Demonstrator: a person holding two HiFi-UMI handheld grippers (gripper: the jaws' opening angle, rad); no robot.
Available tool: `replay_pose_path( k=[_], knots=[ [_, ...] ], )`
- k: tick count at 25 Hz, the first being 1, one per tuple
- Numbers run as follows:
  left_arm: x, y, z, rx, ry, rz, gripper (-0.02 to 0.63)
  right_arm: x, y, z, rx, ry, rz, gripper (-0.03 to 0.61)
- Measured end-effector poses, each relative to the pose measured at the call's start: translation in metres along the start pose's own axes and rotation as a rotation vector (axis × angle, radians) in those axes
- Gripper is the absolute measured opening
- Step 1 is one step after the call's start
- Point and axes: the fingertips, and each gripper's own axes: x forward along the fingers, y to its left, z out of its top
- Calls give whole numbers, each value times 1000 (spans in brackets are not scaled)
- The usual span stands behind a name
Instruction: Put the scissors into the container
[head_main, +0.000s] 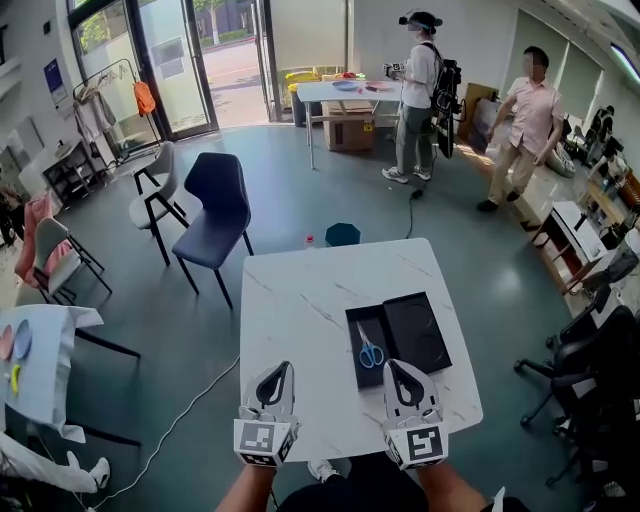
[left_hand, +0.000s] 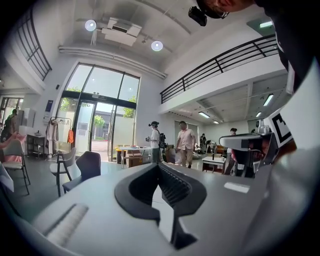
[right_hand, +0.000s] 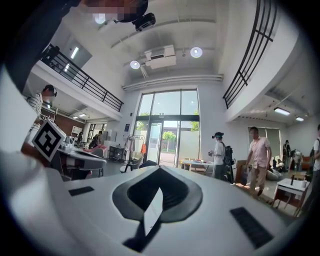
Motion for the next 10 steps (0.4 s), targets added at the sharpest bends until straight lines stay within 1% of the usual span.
replay_pose_path(
  k=[4,10],
  knots=[
    [-3,-4,-3,24,4,-10,8,5,6,14,-7,-4,17,6],
    [-4,-5,-6,11,1,-16,8,12,10,19,-7,-9,26,6]
  ],
)
